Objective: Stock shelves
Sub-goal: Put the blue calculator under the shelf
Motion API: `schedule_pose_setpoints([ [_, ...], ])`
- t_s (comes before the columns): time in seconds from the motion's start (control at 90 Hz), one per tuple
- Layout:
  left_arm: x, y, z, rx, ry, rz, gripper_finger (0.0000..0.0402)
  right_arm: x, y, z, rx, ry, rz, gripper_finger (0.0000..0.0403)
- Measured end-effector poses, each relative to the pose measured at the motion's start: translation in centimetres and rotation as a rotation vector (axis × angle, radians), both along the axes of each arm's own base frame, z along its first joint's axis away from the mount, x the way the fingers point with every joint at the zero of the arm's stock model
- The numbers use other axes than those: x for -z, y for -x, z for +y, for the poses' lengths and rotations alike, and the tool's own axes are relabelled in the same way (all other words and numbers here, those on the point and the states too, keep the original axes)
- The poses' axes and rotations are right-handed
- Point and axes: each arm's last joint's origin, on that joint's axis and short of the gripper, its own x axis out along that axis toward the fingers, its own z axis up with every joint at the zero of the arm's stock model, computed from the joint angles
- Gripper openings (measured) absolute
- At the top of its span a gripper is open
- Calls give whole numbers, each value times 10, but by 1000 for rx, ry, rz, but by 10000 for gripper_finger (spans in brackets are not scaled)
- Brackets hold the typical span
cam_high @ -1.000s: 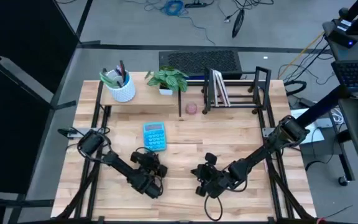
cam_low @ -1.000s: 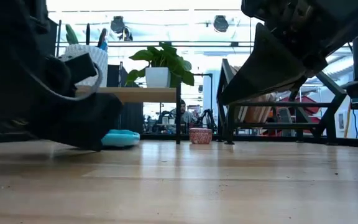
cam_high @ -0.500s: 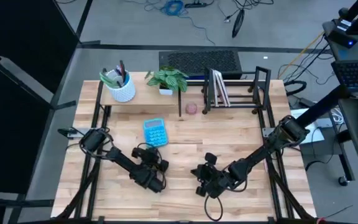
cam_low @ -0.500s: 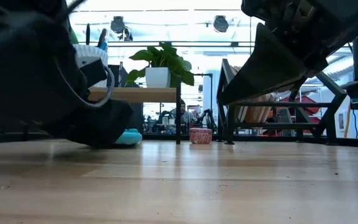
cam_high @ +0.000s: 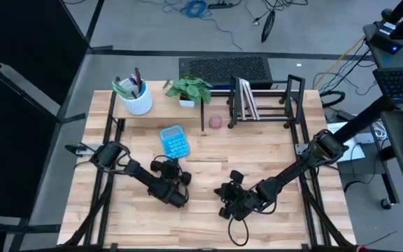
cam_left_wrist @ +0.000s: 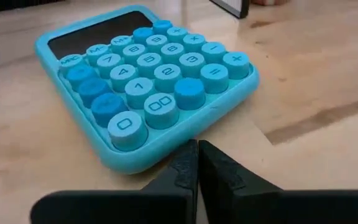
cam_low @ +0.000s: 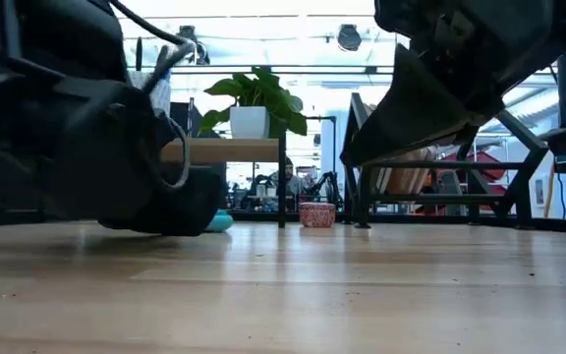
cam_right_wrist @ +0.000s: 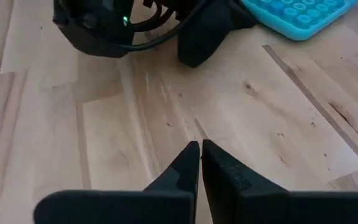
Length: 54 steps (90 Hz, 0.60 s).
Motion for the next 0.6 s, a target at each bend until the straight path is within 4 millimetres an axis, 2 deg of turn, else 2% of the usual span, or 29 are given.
schedule_pose_setpoints([
  [0.167, 0, -6, 14, -36, -14, 9, 0, 0, 0, 0, 0, 0, 0, 2],
  [0.411, 2, -25, 34, 6, -30, 76, 0, 0, 0, 0, 1, 0, -1, 2],
  [0.6, -3, -24, 32, 26, -6, 108, 0, 0, 0, 0, 0, 2, 0, 2],
])
